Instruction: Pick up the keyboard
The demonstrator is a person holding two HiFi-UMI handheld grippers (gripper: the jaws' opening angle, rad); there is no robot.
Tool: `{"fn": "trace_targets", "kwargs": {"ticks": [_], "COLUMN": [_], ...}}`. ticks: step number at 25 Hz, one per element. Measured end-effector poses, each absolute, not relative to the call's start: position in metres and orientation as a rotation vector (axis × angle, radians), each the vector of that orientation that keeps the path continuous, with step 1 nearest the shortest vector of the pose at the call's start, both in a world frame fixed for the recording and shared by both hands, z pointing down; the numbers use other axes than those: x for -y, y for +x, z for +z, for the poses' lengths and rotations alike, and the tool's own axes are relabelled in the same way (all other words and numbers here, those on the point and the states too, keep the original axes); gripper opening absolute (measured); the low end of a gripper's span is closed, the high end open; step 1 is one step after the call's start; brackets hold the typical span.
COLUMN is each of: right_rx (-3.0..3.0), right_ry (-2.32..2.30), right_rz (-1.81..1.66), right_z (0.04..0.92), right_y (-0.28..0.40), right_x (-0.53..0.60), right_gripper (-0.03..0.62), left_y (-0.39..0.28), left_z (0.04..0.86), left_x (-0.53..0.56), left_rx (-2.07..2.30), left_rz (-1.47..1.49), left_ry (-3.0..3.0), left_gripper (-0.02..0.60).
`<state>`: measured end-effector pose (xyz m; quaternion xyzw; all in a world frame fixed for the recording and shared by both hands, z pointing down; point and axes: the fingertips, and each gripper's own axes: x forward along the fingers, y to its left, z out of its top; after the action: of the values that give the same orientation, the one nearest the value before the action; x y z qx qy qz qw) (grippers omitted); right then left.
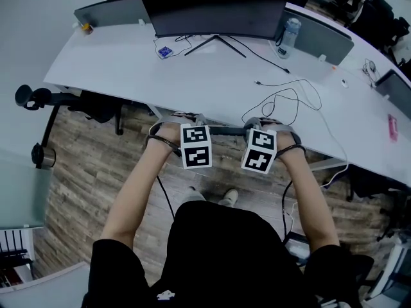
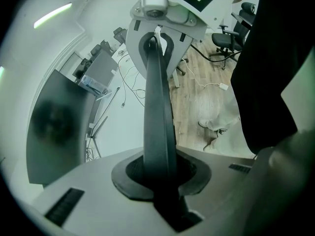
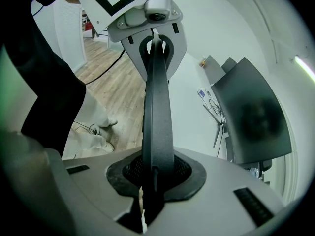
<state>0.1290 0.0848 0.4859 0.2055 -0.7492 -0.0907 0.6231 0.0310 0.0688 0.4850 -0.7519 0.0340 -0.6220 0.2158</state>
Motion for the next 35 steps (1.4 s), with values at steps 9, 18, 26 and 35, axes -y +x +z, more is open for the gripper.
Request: {"fn": "trace_targets", "kwargs": {"ticks": [9, 18, 26, 35], "right_rx": [1.7, 1.674, 1.655, 1.642], "right_ry": [0.515, 0.569, 0.597, 0.596], "right_rz": [-0.168, -0.12, -0.102, -0.093], "right_z": [0.478, 0.473, 0.472, 0.471], "right_y": [0.102, 0.076, 0.051, 0.025], "right_x": [-0.087, -0.098, -0.105, -0.117], "right_gripper": [0.069, 0.069, 0.069, 0.069], "left_y": [0.006, -0.019, -0.043, -0.068], "left_z": [0.478, 0.474, 0.474, 0.474], "left_x": [-0.066, -0.07, -0.074, -0.085], "left_rx": [-0.031, 0.036, 0.065, 0.08], "left_rz": [-1.684, -1.635, -1.613, -1.604], "left_ry": [-2.084, -2.064, -2.058, -2.074], "left_gripper": [0.077, 0.077, 0.077, 0.077]}}
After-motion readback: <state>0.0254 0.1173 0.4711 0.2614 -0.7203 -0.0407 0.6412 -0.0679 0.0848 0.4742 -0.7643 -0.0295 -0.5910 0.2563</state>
